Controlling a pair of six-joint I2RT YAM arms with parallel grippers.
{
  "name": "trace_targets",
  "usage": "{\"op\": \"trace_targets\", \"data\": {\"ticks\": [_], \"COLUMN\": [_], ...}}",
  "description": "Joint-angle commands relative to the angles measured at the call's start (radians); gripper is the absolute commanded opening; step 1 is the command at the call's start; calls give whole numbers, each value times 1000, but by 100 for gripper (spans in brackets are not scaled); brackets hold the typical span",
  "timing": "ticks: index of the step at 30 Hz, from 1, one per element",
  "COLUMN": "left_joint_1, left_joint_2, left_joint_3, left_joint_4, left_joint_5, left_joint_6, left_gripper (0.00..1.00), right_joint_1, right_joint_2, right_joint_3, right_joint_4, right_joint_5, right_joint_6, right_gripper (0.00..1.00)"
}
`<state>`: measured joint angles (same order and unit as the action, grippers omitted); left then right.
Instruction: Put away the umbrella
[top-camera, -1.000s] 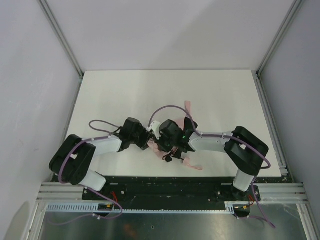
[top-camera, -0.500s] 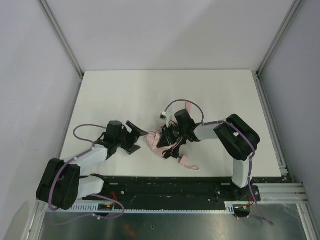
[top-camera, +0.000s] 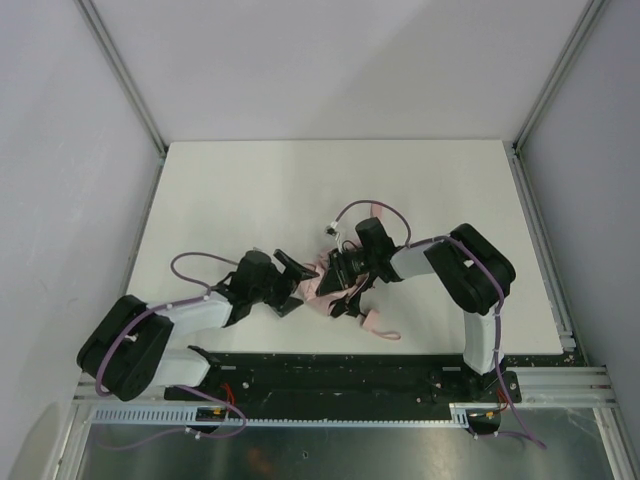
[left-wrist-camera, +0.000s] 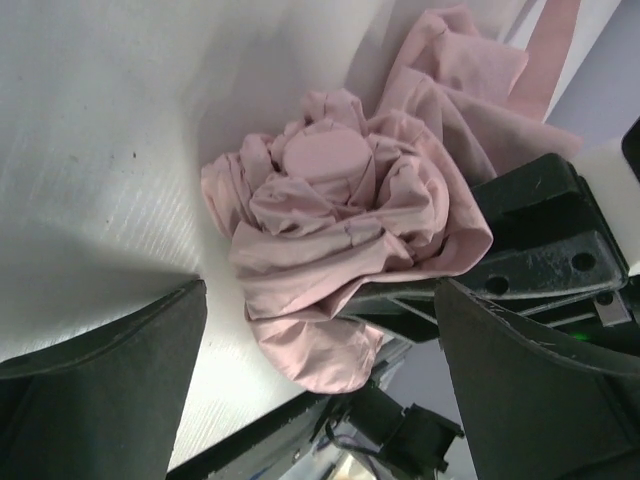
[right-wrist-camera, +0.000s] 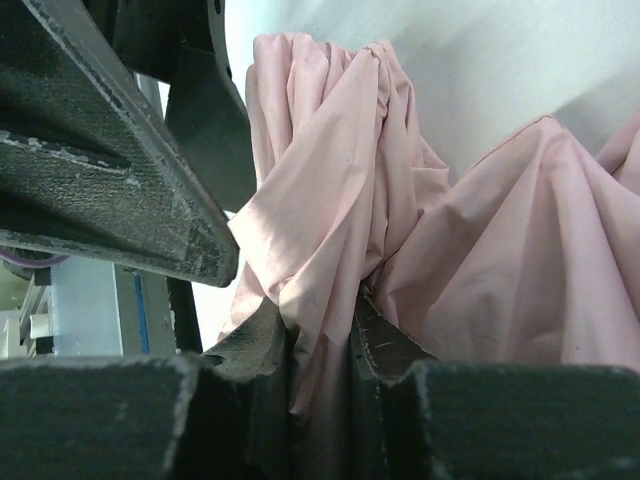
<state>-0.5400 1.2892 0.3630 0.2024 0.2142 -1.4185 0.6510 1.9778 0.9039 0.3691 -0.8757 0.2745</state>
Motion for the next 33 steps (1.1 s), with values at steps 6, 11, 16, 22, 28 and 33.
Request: {"op": "trace_targets", "data": {"ticks": [6,11,16,22,28,33], "left_joint_1": [-30,-52,-76,-80,-79,-80], "left_joint_2": [133,227,250,257,264,264], "left_joint_3": [75,71,36,29,33,38], "left_joint_4": [48,62,80,87,82,48], "left_joint_5": [-238,-245,-274,-297,-273,-241], "left_joint_6": [35,42,57,89,104,89], "left_gripper": [99,90,58,18,1,0], "right_joint_1": [0,-1,1,26,26,32], "right_joint_2": [68,54,39,10,-102,-248], "right_joint_3": [-79,-79,-72,-52,-29,51], "right_joint_4": [-219,-205,-206,-245,-317,-518], "right_joint_5": [78,64,66,72,137,306], "right_joint_6": [-63,-63,-69,-96,-100,-148], "right_gripper": [0,0,0,0,29,57]}}
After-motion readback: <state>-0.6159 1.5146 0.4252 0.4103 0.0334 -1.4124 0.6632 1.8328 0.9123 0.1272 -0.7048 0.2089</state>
